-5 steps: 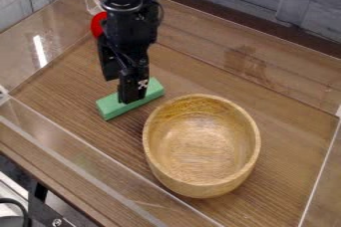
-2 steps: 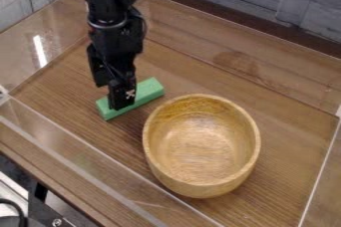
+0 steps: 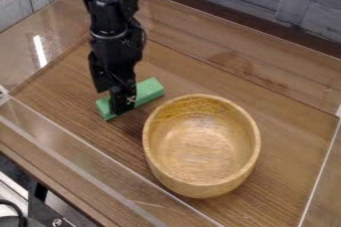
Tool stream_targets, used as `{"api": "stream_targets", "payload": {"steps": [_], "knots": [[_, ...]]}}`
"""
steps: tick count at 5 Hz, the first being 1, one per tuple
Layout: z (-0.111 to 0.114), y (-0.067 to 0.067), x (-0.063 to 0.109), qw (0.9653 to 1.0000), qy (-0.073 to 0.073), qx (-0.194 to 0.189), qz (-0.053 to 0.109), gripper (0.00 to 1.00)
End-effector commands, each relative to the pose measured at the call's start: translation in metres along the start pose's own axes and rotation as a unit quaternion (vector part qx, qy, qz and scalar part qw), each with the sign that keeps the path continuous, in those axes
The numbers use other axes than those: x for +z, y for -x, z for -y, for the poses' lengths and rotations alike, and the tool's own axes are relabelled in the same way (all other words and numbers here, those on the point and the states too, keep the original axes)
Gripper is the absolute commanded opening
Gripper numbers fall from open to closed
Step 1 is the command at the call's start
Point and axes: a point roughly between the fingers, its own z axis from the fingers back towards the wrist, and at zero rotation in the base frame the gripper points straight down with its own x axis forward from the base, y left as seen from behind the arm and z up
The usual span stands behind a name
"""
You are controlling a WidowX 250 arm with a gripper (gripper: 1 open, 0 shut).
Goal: Put the green stick in the brown bowl
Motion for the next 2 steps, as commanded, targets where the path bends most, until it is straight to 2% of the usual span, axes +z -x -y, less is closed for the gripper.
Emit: {"api": "stream_targets", "payload": {"steps": [1, 2], "knots": [[-0.0109, -0.0074, 0.0054, 0.9996, -0.018, 0.01, 0.017, 1.0], [-0.0136, -0.0107, 0.0023, 0.9995, -0.021, 0.015, 0.018, 1.0]]}}
